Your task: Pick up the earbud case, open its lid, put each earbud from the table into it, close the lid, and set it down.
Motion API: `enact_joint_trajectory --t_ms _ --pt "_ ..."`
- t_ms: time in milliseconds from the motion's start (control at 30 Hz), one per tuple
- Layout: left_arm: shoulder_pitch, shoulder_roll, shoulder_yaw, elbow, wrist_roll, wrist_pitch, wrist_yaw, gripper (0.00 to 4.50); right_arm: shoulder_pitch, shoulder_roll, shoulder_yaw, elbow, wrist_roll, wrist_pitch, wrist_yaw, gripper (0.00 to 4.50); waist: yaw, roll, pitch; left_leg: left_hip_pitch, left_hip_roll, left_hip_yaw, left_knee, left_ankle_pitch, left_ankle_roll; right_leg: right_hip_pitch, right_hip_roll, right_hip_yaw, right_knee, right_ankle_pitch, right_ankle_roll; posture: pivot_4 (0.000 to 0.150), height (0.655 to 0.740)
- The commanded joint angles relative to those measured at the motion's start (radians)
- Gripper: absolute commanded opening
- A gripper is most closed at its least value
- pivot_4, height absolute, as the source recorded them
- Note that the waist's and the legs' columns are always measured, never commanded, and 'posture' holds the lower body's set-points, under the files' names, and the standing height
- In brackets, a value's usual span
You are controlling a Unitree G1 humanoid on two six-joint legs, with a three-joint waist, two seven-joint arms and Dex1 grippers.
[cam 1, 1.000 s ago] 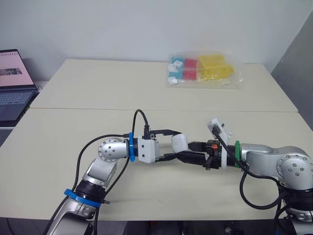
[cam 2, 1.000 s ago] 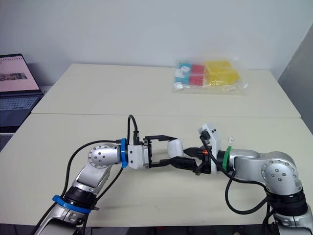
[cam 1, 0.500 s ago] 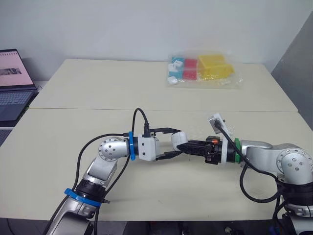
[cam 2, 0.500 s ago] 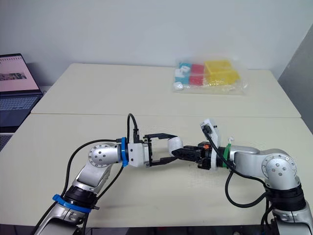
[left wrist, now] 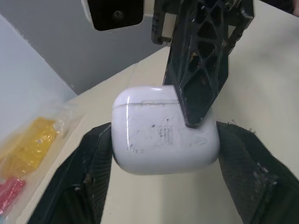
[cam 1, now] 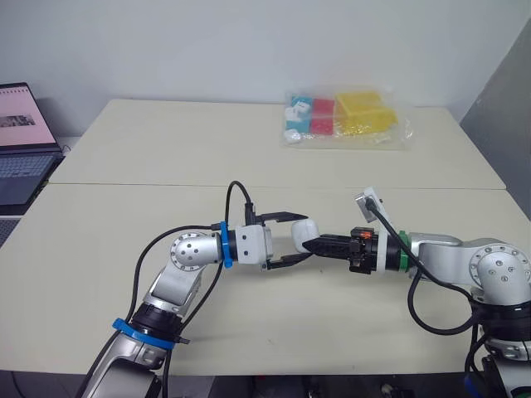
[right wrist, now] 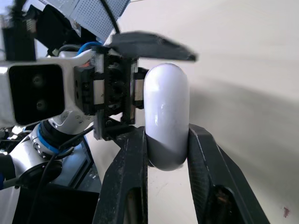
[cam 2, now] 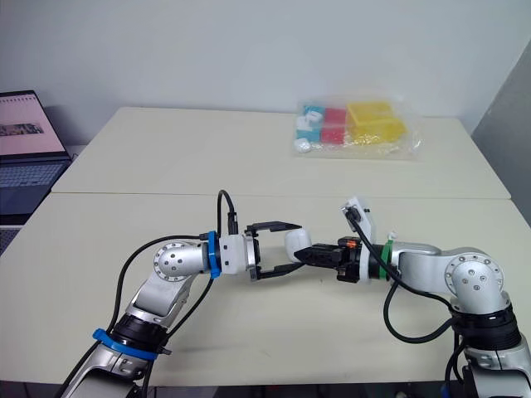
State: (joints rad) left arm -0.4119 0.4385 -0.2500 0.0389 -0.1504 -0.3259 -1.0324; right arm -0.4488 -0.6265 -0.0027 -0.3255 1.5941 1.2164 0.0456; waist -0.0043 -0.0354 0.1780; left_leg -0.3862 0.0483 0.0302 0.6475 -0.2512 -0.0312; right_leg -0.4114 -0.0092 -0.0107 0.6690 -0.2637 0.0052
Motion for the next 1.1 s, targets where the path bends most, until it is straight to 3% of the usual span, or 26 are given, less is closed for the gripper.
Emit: enact_joint_trajectory --t_ms 33,67,200,367,567,733,1100 --pt "-0.017 0.012 0.004 -0.023 -0.002 0.041 0.004 4.5 -0.026 -0.02 -0.007 -0.026 0.011 -0.004 0.029 0.73 0.0 0.0 0.0 0.0 0.0 0.0 0.0 0.0 0.0 0.0 0.0 0.0 -0.001 0.0 0.0 0.15 0.7287" --pt "-0.019 0.026 -0.002 -0.025 0.008 0.049 -0.009 4.5 -0.027 -0.025 -0.007 -0.025 0.007 -0.004 0.033 0.73 0.0 0.0 0.0 0.0 0.0 0.0 -0.001 0.0 0.0 0.0 0.0 0.0 -0.001 0.0 0.0 0.15 0.7287" --pt "-0.006 0.116 0.019 -0.112 -0.066 0.389 -0.044 4.5 -0.064 -0.141 0.028 -0.064 -0.156 0.029 0.164 0.73 -0.002 0.0 0.0 -0.005 0.0 -0.001 -0.001 0.0 0.0 -0.003 0.001 -0.001 -0.004 0.0 0.0 0.15 0.7287" --pt "-0.015 0.202 -0.012 -0.249 -0.125 0.72 -0.075 4.5 -0.158 -0.413 0.246 -0.136 -0.593 -0.117 0.538 0.73 -0.001 0.001 0.001 -0.014 0.0 -0.004 0.0 0.0 0.0 -0.011 0.001 -0.001 -0.005 0.0 0.001 0.15 0.7287" --pt "-0.071 0.115 -0.059 -0.338 -0.13 0.923 0.027 4.5 -0.302 -0.518 0.487 -0.133 -1.046 -0.378 0.849 0.73 0.0 0.002 0.001 -0.014 -0.001 -0.004 0.0 -0.001 0.001 -0.012 0.001 0.0 -0.006 0.0 0.001 0.15 0.7287" --pt "-0.132 0.03 -0.086 -0.322 -0.106 0.973 0.104 4.5 -0.342 -0.434 0.513 -0.14 -1.139 -0.398 0.93 0.73 0.0 0.002 0.001 -0.014 -0.002 -0.003 0.002 -0.001 0.001 -0.011 0.003 -0.001 -0.005 0.001 0.001 0.15 0.7287" --pt "-0.165 0.027 -0.109 -0.309 -0.113 0.973 0.081 4.5 -0.324 -0.366 0.49 -0.123 -1.248 -0.398 1.002 0.73 0.002 0.002 0.001 -0.013 -0.001 -0.004 0.004 -0.001 0.001 -0.011 0.003 0.0 -0.003 0.001 0.0 0.15 0.7287"
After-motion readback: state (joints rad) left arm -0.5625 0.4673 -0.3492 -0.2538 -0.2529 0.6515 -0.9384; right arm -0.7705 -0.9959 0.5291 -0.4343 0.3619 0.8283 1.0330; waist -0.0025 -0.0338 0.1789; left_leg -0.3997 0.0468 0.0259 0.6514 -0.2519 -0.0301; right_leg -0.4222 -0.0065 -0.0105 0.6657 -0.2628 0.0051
